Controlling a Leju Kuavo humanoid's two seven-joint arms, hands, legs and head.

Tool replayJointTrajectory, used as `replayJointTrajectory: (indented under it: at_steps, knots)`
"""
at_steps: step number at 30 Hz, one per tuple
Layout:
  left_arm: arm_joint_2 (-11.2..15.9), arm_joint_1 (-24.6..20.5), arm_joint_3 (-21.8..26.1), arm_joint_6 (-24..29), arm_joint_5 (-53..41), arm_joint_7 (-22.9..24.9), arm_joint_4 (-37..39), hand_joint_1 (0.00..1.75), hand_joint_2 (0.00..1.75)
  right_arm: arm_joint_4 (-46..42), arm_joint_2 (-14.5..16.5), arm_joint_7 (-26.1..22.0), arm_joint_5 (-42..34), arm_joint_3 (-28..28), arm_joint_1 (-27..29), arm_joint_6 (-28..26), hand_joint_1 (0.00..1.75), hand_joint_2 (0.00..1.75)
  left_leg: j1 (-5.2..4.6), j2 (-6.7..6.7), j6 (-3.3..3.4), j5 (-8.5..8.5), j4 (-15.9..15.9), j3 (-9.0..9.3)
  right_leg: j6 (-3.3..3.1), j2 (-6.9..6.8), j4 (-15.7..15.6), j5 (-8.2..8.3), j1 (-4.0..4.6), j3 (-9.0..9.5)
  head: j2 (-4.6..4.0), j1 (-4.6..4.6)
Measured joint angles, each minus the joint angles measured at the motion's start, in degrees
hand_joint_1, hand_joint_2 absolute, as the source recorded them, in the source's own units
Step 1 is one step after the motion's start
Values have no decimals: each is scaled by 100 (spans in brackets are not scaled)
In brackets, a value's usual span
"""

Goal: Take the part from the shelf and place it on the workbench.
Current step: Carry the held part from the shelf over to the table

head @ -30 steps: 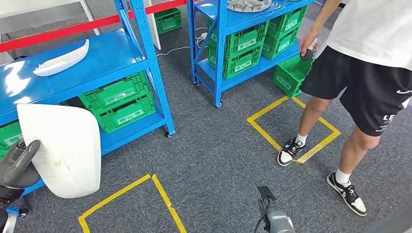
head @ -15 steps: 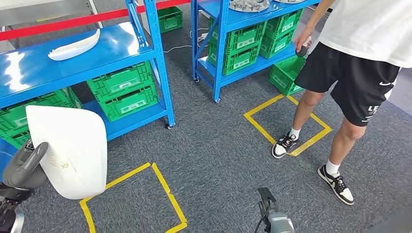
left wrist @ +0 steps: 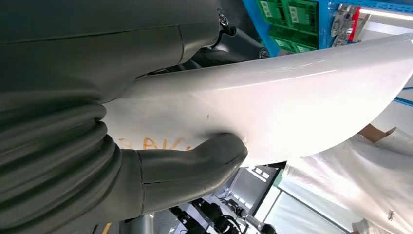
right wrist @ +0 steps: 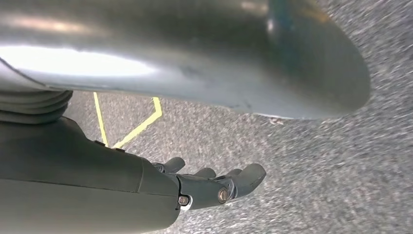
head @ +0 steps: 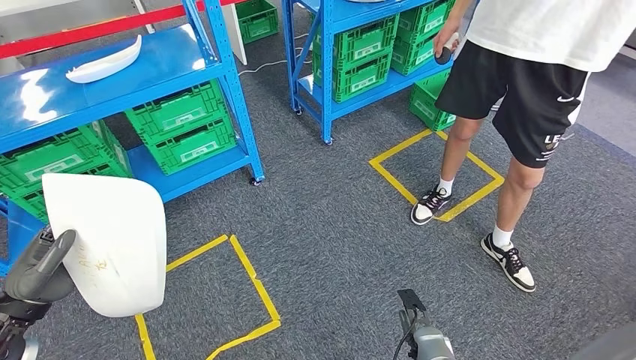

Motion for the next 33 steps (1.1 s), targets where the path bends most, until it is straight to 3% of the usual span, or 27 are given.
replayJointTrajectory:
  at_steps: [1, 2, 4, 5, 6, 7, 8, 9, 10, 12, 13, 14, 15, 16, 17, 19, 20, 21, 23, 24, 27, 28, 29, 31, 32, 33]
  knots:
    - [2, 6, 0, 0, 0, 0, -9, 175, 175, 0, 0, 0, 0, 0, -2, 0, 0, 0, 7, 0, 6, 154, -195, 237, 15, -3, 16, 75, -1, -103, 0, 1]
    - [3, 6, 0, -1, 0, 0, -27, 175, 175, 0, 0, 0, 0, 0, -4, 0, 0, 0, 9, -3, 25, 200, -572, 589, 35, -5, 31, 146, 1, -189, 0, 2]
    - [3, -14, 1, -4, 2, -3, -83, 175, 175, 0, 3, -2, 0, 0, -8, 0, 0, 0, -13, -4, 80, -4, -1517, 1304, 86, -7, 43, 284, 13, -291, 0, 3]
    - [3, -25, 1, -7, 2, -5, -103, 175, 175, 0, 4, -2, 0, 0, -8, 0, 0, 0, -30, -4, 111, -119, -1838, 1505, 118, -9, 27, 361, 11, -315, 0, 4]
    - [3, -28, 2, -9, 3, -6, -111, 175, 175, 0, 5, -2, 0, 0, -5, 0, 0, 0, -51, 0, 147, -148, -2005, 1560, 157, -9, -3, 443, 7, -333, 0, 6]
    - [2, -22, 2, -9, 3, -4, -108, 175, 175, 1, 5, 0, 0, 0, 3, 1, 0, 0, -51, 11, 194, -93, -2021, 1502, 197, -4, -35, 510, -8, -356, 0, 2]
    - [1, -11, 2, -6, 2, 0, -101, 175, 175, 3, 8, 3, -1, 0, 19, 1, 0, 0, -50, 24, 248, -14, -2029, 1439, 231, 7, -19, 471, -20, -395, 0, -2]
    - [0, 0, 2, 0, 2, 4, -96, 175, 175, 5, 12, 3, -3, 0, 37, 2, 0, 0, -44, 38, 302, 71, -2033, 1369, 262, 21, 88, 304, -29, -455, 0, -5]
    - [-1, 4, 2, 5, 2, 7, -93, 175, 175, 7, 16, 2, -4, -1, 48, 2, 0, 0, -34, 50, 340, 159, -2032, 1284, 286, 33, 311, 22, -39, -537, 0, -8]
    - [-3, 2, 2, 10, 5, 9, -91, 175, 175, 9, 17, -8, -5, -1, 41, 3, 0, 0, -40, 56, 367, 323, -1992, 1072, 329, 44, 1083, -606, -43, -718, 0, 0]
    - [-4, 3, 2, 9, 9, 9, -87, 175, 175, 9, 13, -11, -4, -1, 30, 5, 0, 0, -40, 58, 362, 400, -1961, 948, 347, 45, 1466, -745, -43, -768, 0, 3]
    - [-4, 4, 2, 8, 14, 10, -83, 175, 175, 9, 9, -13, -3, -1, 23, 8, 0, 0, -38, 61, 353, 473, -1922, 819, 359, 46, 1733, -729, -45, -756, 0, 3]
    - [-4, 5, 3, 8, 20, 10, -78, 175, 175, 9, 6, -13, -2, -1, 21, 10, 0, 0, -32, 65, 338, 535, -1875, 690, 367, 46, 1807, -596, -49, -658, 0, 3]
    - [-2, 4, 4, 8, 28, 9, -75, 175, 175, 8, 2, -14, 0, -2, 21, 11, 0, 0, -24, 66, 317, 591, -1820, 562, 372, 45, 1671, -438, -56, -456, 0, 4]
    - [2, 0, 9, 8, 37, 8, -76, 175, 175, 8, -2, -16, 3, -2, 16, 13, 0, 0, -16, 67, 289, 641, -1754, 444, 378, 47, 1348, -383, -66, -152, 0, 6]
    - [26, -14, 33, 9, 60, 0, -91, 175, 175, 5, -11, -22, 15, -2, -3, 25, 0, 0, -20, 67, 219, 723, -1637, 273, 335, 66, 539, -577, -56, 450, 0, 28]
    - [40, -26, 48, 8, 71, -7, -94, 175, 175, 5, -14, -27, 25, -2, -11, 33, 0, 0, -26, 67, 183, 767, -1607, 233, 294, 78, 287, -702, -45, 614, 0, 33]
    - [55, -32, 67, 7, 82, -16, -93, 175, 175, 4, -16, -26, 37, -1, -14, 41, 0, 0, -29, 67, 146, 817, -1606, 213, 240, 87, 176, -749, -27, 659, 0, 38]
    - [86, -20, 100, 2, 99, -41, -77, 175, 175, 6, -18, -19, 66, -1, -11, 54, 0, 0, -15, 55, 74, 850, -1612, 183, 134, 73, 177, -645, -29, 566, 0, 25]
    - [109, -6, 117, 0, 100, -52, -69, 175, 175, 5, -18, -12, 78, 0, -14, 57, 0, 0, -4, 47, 41, 720, -1535, 135, 82, 61, 166, -573, -34, 503, 0, 21]
    - [168, 9, 149, -4, 75, -70, -47, 175, 175, 4, -19, -2, 89, -1, -21, 58, 0, 0, 13, 37, -36, -119, -706, -107, 0, 45, 157, -327, -34, 246, 0, 5]
    - [175, 8, 154, -4, 61, -67, -37, 175, 175, 4, -19, -1, 88, -1, -21, 54, 0, 0, 14, 37, -46, -287, -356, -152, -2, 44, 162, -242, -25, 143, 0, 3]
    - [177, 7, 155, -7, 46, -58, -24, 175, 175, 4, -19, 0, 86, -2, -22, 48, 0, 0, 13, 37, -42, -307, -106, -139, -3, 42, 167, -157, -14, 32, 0, 3]
    - [175, -12, 155, -14, 24, -26, 5, 175, 175, 5, -19, -1, 73, -1, -28, 31, 0, 0, -2, 35, 12, -43, -96, 128, -2, 39, 174, 10, 17, -191, 0, 3]
    - [169, -44, 155, -19, 17, -10, 19, 175, 175, 5, -17, -2, 60, -2, -34, 24, 0, 0, -24, 31, 72, 72, -382, 413, -1, 38, 178, 89, 26, -283, 0, 4]
    - [159, -88, 155, -24, 15, 1, 28, 175, 175, 5, -5, -6, 46, -3, -40, 18, 0, 0, -59, 33, 141, 56, -823, 796, 9, 39, 183, 159, 42, -355, 0, 7]
